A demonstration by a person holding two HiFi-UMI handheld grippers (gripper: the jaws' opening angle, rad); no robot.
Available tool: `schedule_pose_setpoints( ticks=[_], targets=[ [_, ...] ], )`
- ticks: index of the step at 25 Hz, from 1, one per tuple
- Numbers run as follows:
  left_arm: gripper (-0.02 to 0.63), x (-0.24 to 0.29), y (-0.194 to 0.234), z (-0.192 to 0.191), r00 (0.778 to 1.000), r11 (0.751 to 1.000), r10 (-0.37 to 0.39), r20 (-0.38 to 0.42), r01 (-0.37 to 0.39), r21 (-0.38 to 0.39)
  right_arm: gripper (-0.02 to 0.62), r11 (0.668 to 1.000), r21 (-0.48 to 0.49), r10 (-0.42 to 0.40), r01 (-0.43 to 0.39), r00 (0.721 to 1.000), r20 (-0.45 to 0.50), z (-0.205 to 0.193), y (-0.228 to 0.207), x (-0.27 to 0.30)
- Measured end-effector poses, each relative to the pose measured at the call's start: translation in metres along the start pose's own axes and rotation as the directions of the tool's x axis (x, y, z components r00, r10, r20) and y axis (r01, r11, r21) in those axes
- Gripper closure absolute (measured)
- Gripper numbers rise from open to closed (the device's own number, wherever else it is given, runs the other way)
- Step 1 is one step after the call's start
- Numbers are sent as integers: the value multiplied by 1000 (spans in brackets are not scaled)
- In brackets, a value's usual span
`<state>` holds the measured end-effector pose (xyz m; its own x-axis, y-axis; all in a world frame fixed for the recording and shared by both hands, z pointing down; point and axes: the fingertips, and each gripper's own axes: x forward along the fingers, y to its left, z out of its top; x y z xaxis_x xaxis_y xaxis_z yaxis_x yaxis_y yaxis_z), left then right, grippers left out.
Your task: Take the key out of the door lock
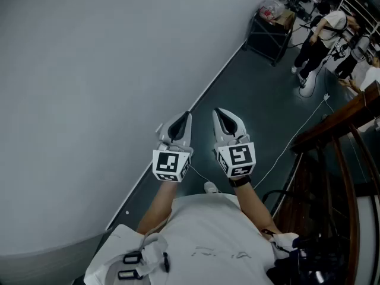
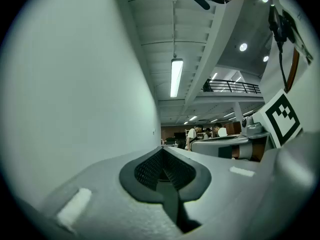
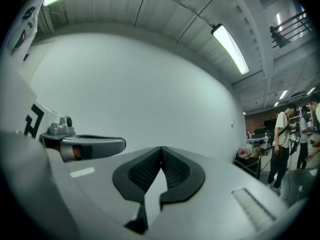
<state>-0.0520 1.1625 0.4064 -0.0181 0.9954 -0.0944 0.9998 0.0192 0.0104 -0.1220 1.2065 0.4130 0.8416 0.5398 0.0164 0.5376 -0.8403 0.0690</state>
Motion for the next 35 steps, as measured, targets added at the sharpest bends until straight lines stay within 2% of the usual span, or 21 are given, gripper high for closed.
schedule_pose_setpoints(
  ticks=[5,8,10,13,15,19,20,22,25,26,31,34,35],
  targets=[
    [606,15,-13,-12,1000,1000,-1,-16,1,-9,594,999,37,-7,9,999,-46,-18,-28,-1],
    [606,17,-11,-19,999,999,28,-32,-29,-16,592,998,70,7,-2,997,-78,-29,-35,6],
    [606,13,-5,-23,997,998,62,-44,-62,-15,592,994,105,52,-41,993,-110,-39,-28,16],
    [606,-3,12,-28,988,989,145,-60,-146,-8,592,978,152,165,-142,975,-148,-55,-3,35],
    [606,-28,31,-31,965,967,253,-72,-254,3,592,954,162,275,-250,949,-154,-62,29,49],
    [606,-94,74,-34,889,893,450,-84,-450,17,592,889,154,452,-431,882,-136,-62,102,62],
    [606,-115,85,-35,858,862,507,-87,-507,19,592,862,152,503,-484,854,-134,-62,124,65],
    [606,-161,109,-38,778,783,620,-96,-622,20,592,791,151,611,-593,781,-133,-62,175,72],
    [606,-225,140,-41,676,681,730,-103,-732,19,592,699,147,715,-700,686,-134,-63,248,79],
    [606,-248,147,-41,635,639,766,-103,-769,20,592,660,146,752,-737,645,-136,-63,274,79],
    [606,-373,165,-28,394,397,916,-75,-917,32,592,415,123,907,-902,400,-129,-55,409,53],
    [606,-456,169,-13,227,229,973,-46,-972,50,592,257,93,963,-962,247,-109,-42,490,20],
    [606,-482,169,-9,183,185,982,-37,-981,54,592,217,82,973,-973,208,-103,-38,514,8]
  ],
)
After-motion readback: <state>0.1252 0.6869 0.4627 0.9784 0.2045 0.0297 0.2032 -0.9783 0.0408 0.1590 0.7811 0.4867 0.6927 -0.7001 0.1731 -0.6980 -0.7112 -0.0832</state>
